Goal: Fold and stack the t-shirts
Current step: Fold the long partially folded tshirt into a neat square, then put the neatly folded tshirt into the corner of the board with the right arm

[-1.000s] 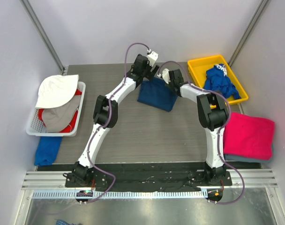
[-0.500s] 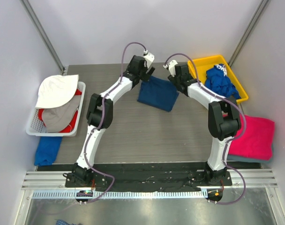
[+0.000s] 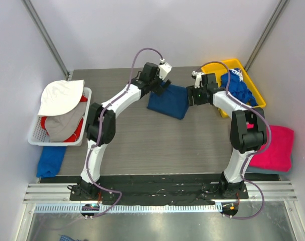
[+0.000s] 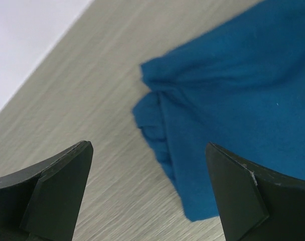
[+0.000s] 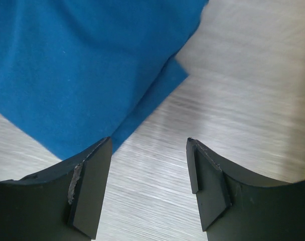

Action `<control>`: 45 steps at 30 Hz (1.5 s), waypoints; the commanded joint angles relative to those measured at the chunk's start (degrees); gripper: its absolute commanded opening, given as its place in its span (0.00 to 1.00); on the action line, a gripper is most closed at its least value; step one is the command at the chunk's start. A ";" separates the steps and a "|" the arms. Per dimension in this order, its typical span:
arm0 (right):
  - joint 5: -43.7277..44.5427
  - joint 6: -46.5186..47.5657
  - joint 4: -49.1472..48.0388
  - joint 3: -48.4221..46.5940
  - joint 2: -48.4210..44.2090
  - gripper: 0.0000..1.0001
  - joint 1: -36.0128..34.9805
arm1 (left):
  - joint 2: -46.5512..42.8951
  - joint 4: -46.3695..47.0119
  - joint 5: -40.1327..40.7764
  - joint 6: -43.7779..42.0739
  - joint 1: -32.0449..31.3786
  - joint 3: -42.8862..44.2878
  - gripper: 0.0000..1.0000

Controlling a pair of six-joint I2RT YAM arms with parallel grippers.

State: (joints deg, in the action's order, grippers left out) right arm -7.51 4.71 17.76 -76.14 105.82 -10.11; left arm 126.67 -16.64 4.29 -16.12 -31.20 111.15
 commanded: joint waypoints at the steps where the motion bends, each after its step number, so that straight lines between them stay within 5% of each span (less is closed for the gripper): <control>1: -15.93 -9.10 -0.61 -0.24 3.59 0.69 3.16 | 3.93 -3.74 -1.92 -1.72 -0.35 4.59 1.00; 18: -33.88 -19.03 -6.24 -7.09 17.92 0.73 9.32 | 11.32 -4.98 -2.18 -1.37 -0.35 12.42 1.00; 25: -34.95 -22.38 -9.32 -8.41 20.48 0.75 9.41 | 12.20 -5.42 -1.57 -2.33 -0.44 13.30 1.00; 45: -38.46 -25.28 -13.45 -6.65 21.97 0.76 8.26 | 8.59 -4.01 -0.96 -5.24 -0.35 -0.24 1.00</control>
State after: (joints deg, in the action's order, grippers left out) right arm -46.06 -20.18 4.49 -83.46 125.67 -0.73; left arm 136.46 -19.84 2.90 -19.90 -31.75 112.01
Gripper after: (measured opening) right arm 0.756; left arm 0.994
